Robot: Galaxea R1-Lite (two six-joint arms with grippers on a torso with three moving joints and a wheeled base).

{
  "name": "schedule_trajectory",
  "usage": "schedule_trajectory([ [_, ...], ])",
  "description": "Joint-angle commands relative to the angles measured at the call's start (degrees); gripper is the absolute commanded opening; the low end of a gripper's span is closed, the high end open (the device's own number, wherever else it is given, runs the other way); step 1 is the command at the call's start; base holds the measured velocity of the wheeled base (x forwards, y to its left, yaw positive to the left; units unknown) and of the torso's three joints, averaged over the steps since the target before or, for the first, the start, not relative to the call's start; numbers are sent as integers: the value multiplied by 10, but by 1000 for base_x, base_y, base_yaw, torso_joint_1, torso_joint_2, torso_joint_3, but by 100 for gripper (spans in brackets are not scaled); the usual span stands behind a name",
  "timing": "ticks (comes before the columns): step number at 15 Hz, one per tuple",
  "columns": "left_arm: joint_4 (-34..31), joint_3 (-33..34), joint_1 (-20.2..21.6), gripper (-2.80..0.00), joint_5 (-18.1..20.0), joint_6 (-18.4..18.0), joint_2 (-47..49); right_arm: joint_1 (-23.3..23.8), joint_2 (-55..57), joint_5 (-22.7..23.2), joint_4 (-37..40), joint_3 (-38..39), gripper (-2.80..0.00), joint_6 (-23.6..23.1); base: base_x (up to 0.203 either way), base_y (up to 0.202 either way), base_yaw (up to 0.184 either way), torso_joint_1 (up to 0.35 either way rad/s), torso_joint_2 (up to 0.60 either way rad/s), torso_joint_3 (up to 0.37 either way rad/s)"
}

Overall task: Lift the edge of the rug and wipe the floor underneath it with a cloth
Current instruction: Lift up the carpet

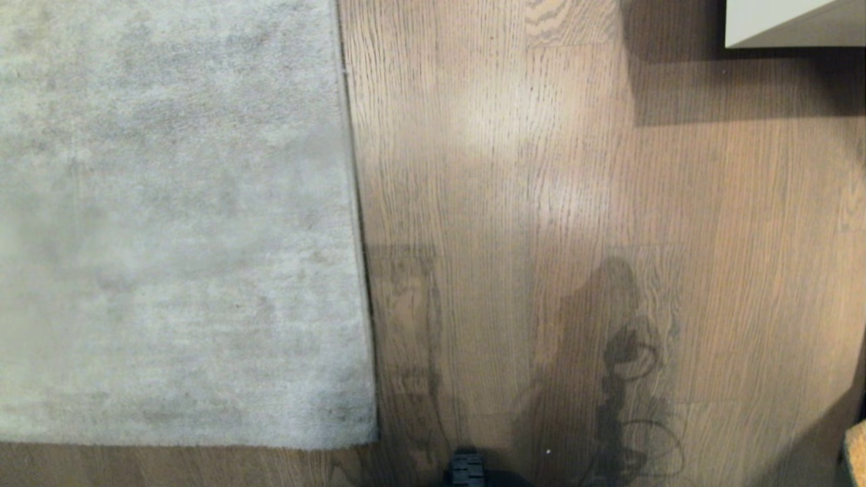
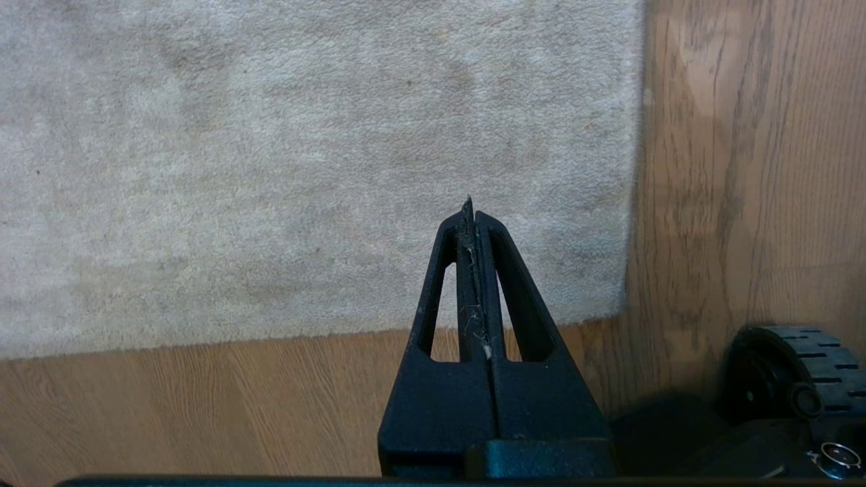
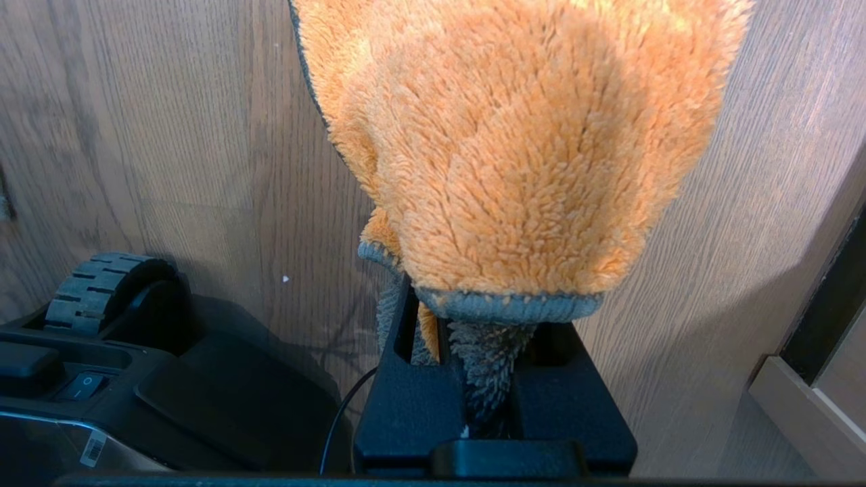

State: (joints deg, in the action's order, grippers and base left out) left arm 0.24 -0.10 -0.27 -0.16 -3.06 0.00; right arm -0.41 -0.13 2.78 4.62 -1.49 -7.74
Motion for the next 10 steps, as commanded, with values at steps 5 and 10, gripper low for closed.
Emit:
schedule_trajectory([
  [5,0,0,0,-280,0,0,0,0,1,0,0,0,-280,-1,0,0,0,0,0,0],
  [10,1,0,0,-280,0,0,0,0,1,0,0,0,-280,-1,0,0,0,0,0,0],
])
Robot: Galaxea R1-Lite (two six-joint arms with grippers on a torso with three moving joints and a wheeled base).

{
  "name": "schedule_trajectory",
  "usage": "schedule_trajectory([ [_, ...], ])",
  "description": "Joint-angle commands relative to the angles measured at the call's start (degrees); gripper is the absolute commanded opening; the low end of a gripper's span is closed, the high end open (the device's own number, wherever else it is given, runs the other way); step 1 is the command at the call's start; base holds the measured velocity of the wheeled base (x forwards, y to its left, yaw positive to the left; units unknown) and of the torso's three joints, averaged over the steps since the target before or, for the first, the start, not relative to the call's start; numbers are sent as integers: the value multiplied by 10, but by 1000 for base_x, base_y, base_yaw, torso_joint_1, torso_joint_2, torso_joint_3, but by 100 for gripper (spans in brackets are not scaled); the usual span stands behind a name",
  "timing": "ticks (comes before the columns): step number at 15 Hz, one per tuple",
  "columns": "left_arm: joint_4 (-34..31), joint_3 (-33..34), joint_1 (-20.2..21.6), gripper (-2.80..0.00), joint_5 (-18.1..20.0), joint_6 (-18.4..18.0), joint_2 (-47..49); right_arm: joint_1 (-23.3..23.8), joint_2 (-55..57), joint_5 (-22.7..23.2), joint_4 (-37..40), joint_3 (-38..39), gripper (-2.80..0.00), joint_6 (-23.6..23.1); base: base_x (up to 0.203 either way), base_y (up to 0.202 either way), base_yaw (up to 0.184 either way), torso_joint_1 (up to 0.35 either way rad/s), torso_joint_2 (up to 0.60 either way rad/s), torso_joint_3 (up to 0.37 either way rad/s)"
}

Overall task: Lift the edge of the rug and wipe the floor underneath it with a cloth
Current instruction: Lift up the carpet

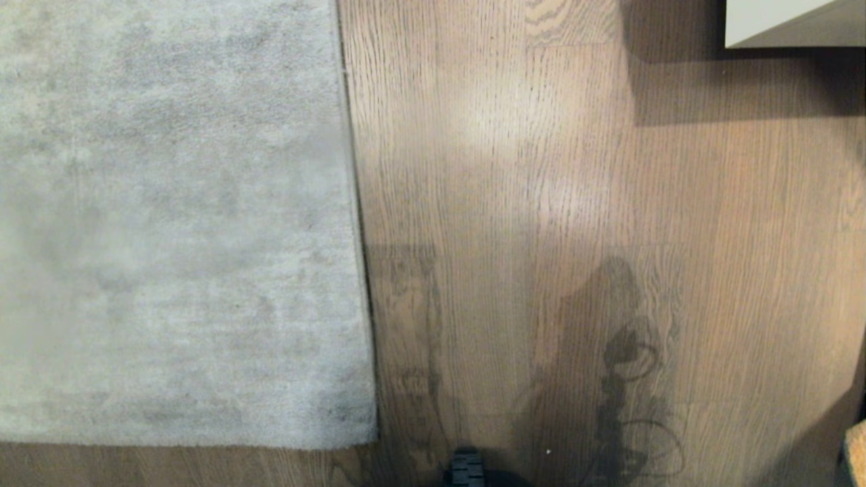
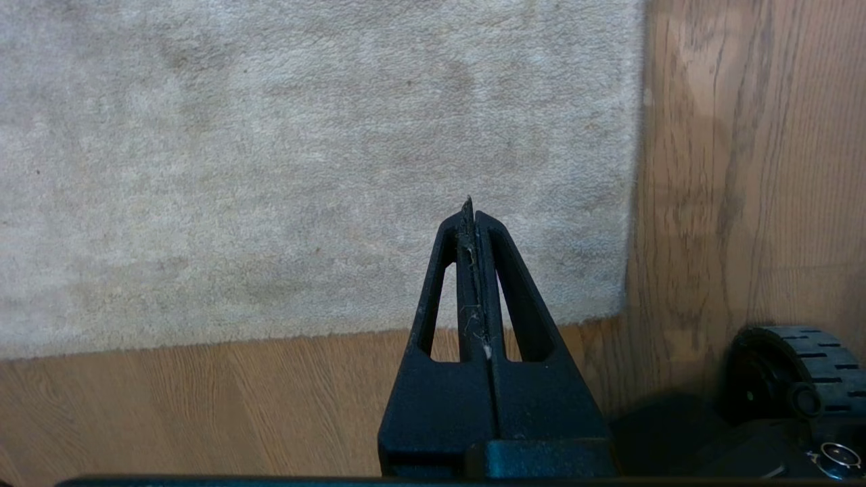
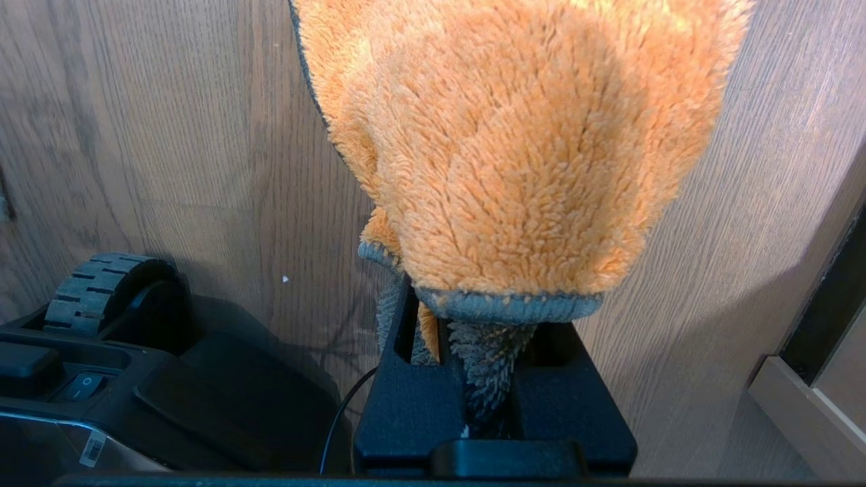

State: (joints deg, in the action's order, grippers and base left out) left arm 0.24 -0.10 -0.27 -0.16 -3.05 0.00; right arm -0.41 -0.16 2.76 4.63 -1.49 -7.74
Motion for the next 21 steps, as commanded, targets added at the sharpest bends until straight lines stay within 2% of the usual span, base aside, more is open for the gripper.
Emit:
schedule_trajectory([
  [1,0,0,0,-280,0,0,0,0,2,1,0,0,-280,-1,0,0,0,0,0,0],
  [21,0,0,0,-280,0,0,0,0,2,1,0,0,-280,-1,0,0,0,0,0,0],
])
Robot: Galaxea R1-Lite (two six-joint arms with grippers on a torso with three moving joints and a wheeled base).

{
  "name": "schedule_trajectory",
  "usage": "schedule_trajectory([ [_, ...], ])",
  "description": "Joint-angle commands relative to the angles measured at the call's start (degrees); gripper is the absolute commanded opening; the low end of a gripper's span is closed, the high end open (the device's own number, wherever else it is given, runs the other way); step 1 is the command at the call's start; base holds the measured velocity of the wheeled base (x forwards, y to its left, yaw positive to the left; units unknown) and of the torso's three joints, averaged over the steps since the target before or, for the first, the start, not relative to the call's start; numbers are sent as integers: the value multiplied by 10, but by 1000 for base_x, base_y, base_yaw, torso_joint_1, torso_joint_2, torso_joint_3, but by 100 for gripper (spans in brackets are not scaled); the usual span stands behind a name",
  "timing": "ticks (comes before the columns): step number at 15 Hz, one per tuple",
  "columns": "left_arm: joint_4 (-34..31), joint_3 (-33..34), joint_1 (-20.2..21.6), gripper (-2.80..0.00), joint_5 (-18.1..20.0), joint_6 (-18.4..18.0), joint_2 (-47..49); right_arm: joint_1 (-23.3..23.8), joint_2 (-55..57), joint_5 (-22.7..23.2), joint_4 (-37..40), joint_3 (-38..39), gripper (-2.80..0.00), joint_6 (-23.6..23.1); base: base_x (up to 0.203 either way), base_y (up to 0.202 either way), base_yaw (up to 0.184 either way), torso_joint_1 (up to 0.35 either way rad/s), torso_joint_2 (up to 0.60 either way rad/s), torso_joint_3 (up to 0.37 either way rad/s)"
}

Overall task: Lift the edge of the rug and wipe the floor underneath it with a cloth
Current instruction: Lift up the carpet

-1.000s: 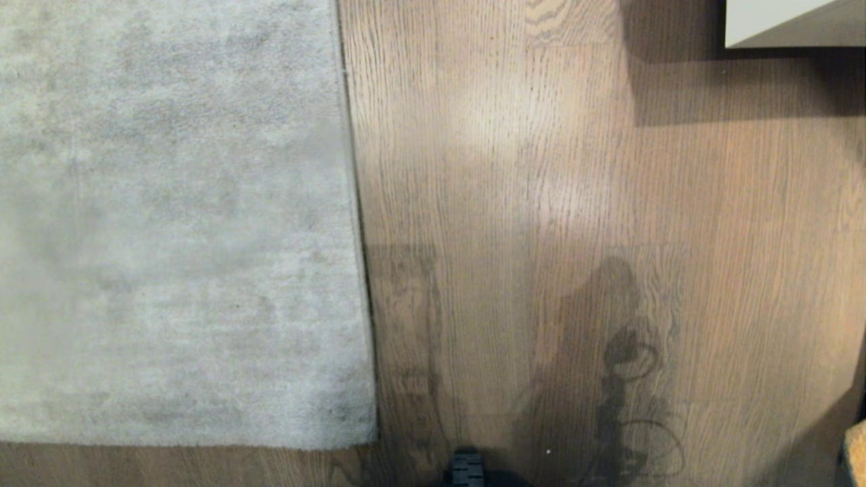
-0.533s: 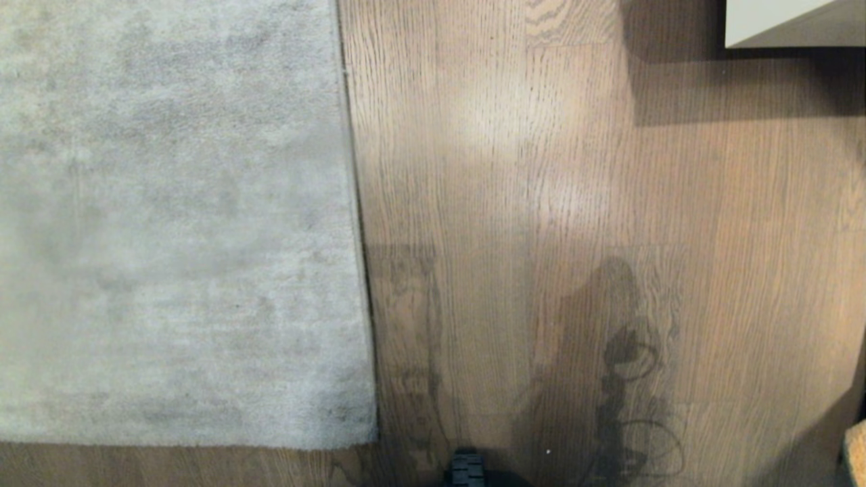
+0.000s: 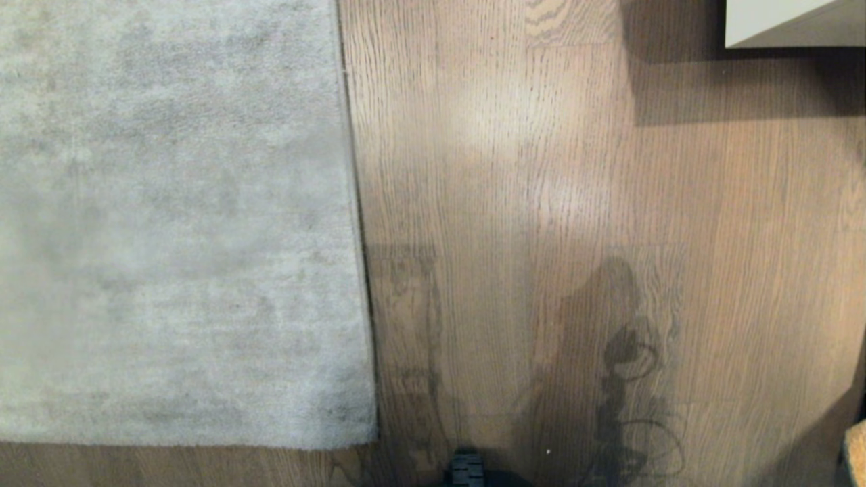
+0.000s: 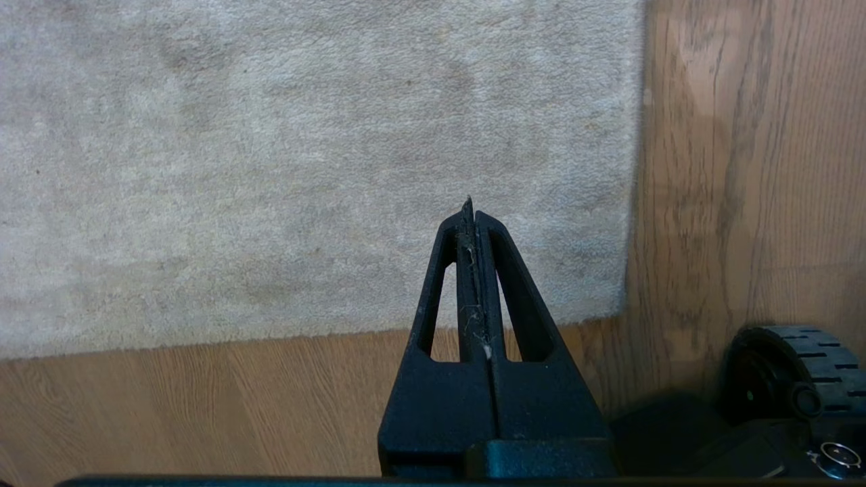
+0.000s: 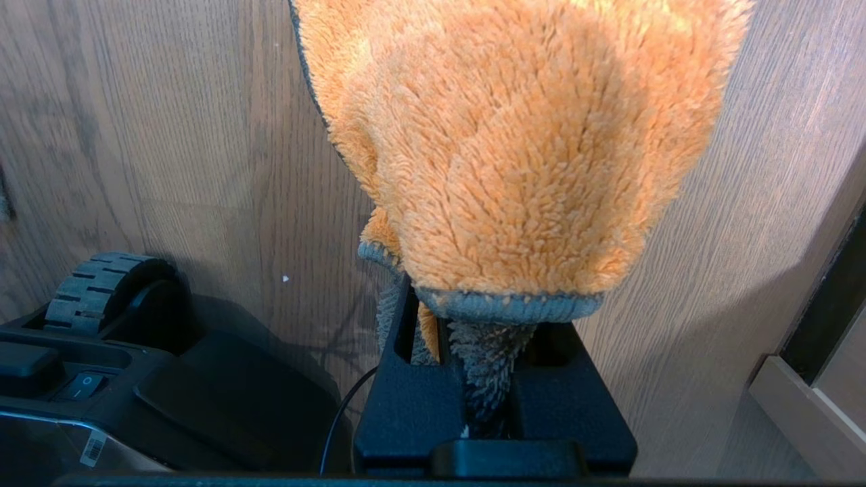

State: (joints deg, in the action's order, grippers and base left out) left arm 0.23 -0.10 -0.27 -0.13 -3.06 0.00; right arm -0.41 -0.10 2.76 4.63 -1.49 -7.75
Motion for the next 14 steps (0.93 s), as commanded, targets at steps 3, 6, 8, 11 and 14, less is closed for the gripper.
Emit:
schedule_trajectory([
  [3,0,0,0,-280,0,0,0,0,1,1,0,0,-280,-1,0,0,0,0,0,0],
  [6,0,0,0,-280,0,0,0,0,1,1,0,0,-280,-1,0,0,0,0,0,0],
  [8,0,0,0,-280,0,0,0,0,1,1,0,0,-280,-1,0,0,0,0,0,0],
  [11,0,0,0,-280,0,0,0,0,1,1,0,0,-280,-1,0,0,0,0,0,0],
  [14,1,0,0,-280,0,1,0,0,1,1,0,0,-280,-1,0,0,0,0,0,0],
])
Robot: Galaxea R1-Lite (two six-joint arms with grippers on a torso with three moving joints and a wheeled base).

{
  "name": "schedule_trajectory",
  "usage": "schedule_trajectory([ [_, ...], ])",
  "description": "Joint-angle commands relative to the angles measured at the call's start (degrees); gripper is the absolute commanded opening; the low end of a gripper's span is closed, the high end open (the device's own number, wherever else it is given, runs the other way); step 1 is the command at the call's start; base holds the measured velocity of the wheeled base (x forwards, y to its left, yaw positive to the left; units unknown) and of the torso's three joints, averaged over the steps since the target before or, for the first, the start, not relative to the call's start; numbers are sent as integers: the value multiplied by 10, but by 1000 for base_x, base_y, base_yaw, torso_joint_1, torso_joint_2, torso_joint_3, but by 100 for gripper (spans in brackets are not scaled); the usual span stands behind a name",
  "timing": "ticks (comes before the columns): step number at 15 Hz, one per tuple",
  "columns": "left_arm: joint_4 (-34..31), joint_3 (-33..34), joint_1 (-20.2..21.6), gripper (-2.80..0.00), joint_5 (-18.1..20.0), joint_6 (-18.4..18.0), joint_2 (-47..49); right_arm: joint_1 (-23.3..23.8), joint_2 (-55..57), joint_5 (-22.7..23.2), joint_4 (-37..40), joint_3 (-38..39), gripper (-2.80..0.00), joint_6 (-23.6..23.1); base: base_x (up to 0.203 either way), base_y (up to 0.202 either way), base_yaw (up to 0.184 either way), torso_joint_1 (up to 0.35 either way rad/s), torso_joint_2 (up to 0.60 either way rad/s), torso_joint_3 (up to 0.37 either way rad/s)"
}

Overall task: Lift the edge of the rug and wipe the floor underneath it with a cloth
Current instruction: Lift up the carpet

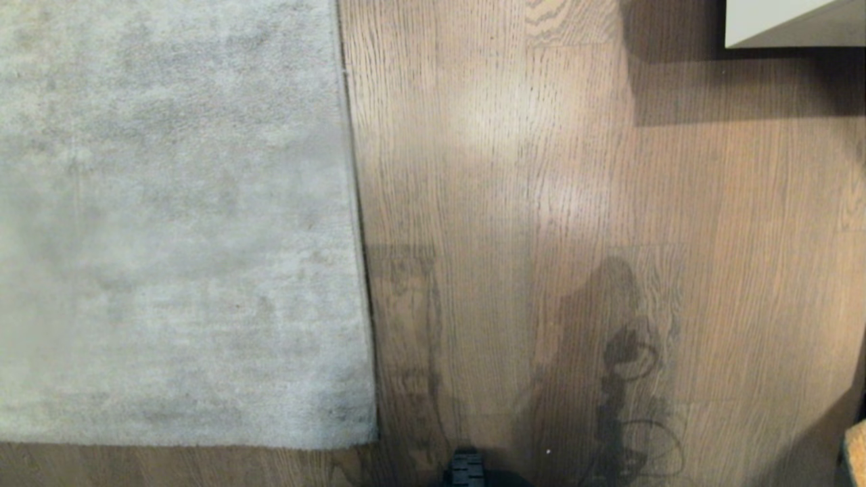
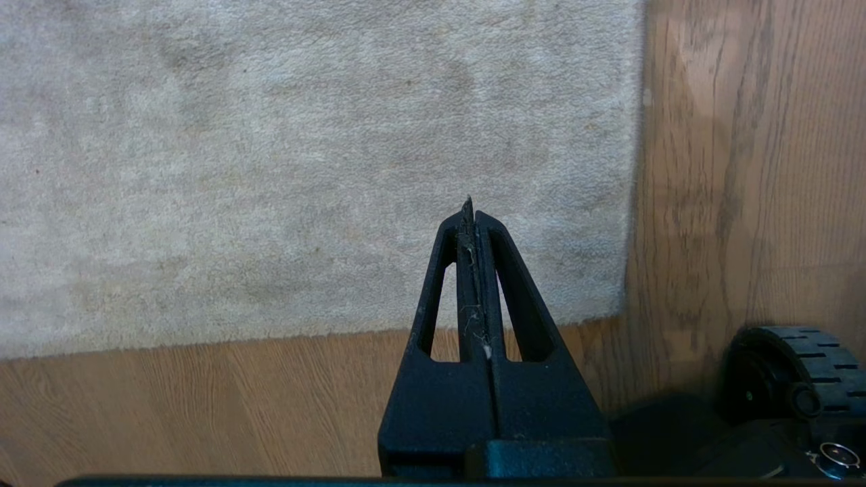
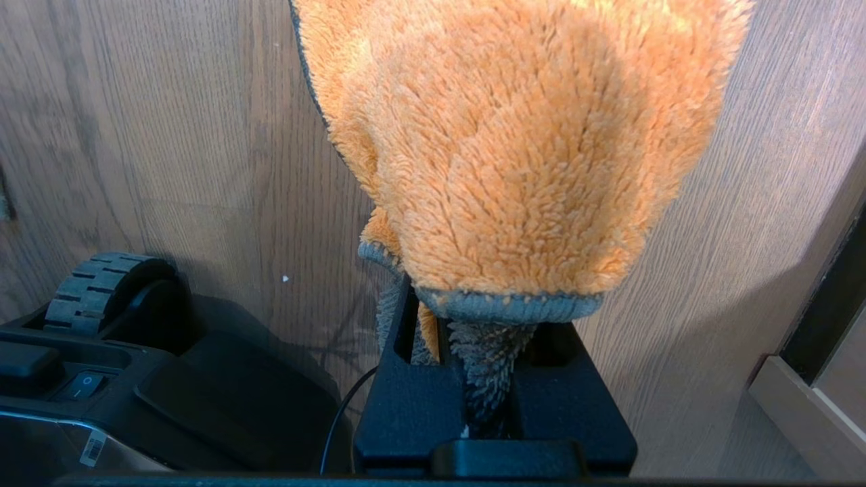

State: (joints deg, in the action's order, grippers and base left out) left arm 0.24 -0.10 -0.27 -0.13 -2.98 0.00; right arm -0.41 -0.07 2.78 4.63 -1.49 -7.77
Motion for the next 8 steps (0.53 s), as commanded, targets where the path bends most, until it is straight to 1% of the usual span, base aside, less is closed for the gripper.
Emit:
schedule_trajectory([
  [1,0,0,0,-280,0,0,0,0,1,0,0,0,-280,-1,0,0,0,0,0,0],
  [8,-3,-1,0,-280,3,1,0,0,1,0,0,0,-280,-1,0,0,0,0,0,0],
])
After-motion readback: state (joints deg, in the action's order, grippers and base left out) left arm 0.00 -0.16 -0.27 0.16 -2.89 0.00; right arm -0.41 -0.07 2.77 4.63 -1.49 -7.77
